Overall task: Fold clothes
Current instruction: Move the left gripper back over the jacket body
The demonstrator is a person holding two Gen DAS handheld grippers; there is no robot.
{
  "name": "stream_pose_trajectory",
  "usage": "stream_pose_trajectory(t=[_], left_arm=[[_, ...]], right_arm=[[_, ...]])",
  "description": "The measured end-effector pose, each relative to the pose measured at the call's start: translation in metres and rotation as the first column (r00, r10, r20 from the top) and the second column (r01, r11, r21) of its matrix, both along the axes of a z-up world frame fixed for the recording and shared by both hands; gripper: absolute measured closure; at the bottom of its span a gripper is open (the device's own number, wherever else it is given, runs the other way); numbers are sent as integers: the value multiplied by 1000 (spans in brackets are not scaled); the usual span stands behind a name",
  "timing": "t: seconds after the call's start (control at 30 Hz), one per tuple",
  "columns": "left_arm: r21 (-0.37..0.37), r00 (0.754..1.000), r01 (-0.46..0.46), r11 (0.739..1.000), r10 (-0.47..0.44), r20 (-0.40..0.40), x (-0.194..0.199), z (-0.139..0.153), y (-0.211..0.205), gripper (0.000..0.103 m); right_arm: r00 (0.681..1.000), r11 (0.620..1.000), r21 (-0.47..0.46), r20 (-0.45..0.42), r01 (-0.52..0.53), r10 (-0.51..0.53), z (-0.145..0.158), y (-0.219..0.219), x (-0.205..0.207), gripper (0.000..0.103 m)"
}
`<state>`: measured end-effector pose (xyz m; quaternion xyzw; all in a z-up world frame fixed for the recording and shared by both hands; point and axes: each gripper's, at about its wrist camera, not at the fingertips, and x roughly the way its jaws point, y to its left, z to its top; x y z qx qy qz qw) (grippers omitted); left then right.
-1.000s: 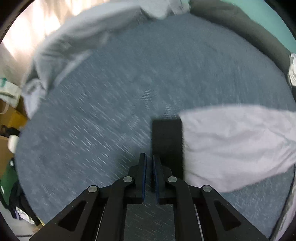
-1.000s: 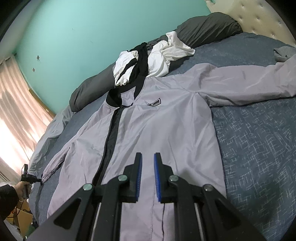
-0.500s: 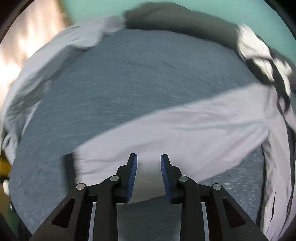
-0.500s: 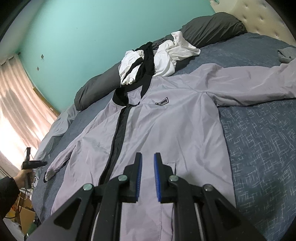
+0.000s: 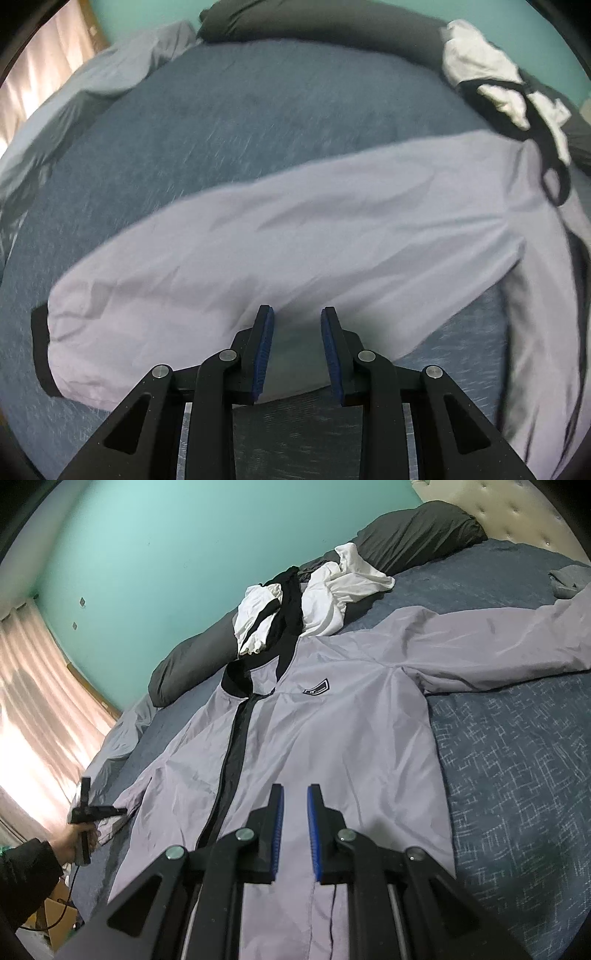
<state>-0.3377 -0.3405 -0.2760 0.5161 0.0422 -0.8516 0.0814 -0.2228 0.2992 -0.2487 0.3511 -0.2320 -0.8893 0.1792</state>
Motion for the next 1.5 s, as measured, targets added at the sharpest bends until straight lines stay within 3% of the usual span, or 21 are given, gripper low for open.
stream_pose_trajectory(t=[0.1, 0.27, 0.37, 0.53, 0.63, 0.8, 1.03, 1.1, 1.17, 1.3, 1.43, 1.47, 1.5], left_arm=[[12, 999, 42, 999, -42, -12, -15, 5, 21, 60], [20, 997, 70, 997, -71, 39, -34, -17, 49, 60], [-37, 996, 54, 998, -51, 80, -38, -34, 61, 60], [5, 999, 31, 1000, -30, -18, -37, -6, 74, 60], [46, 997, 72, 996, -70, -44, -37, 1, 93, 60], [2, 987, 152, 988, -151, 44, -41, -23, 129, 57], [26, 988, 108, 994, -104, -115, -16, 29, 136, 54], [70, 984, 101, 992, -89, -154, -6, 40, 139, 43], [131, 980, 99, 986, -75, -182, 12, 44, 146, 42], [225, 979, 81, 971, -35, -199, 43, 35, 161, 42], [244, 982, 86, 966, -41, -186, 65, 14, 171, 41], [252, 983, 87, 964, -41, -182, 70, 9, 173, 39], [259, 983, 88, 962, -42, -178, 75, 3, 175, 39]], right_arm=[[1000, 1000, -4, 6, 3, -3, -1, 1, 0, 91], [1000, 1000, -12, -5, 19, -19, 4, 8, 0, 91], [1000, 1000, -17, 7, 16, -16, 1, 11, -2, 91], [999, 1000, -16, 44, 17, -16, -5, 14, -5, 91], [999, 1000, -21, 50, 18, -17, -7, 15, -4, 91], [999, 999, -26, 51, 18, -17, -6, 17, -4, 91], [998, 999, -34, 55, 16, -14, -2, 19, -4, 91], [998, 999, -34, 60, 9, -7, -2, 17, -3, 91], [998, 1000, -31, 61, 2, 0, -1, 14, -3, 91], [998, 1000, -6, 60, -3, 4, 4, 5, -2, 91], [998, 996, 82, 61, -27, 22, 14, -16, -9, 90], [997, 994, 99, 66, -40, 34, 16, -23, -12, 88], [996, 993, 106, 79, -54, 46, 18, -30, -19, 80]])
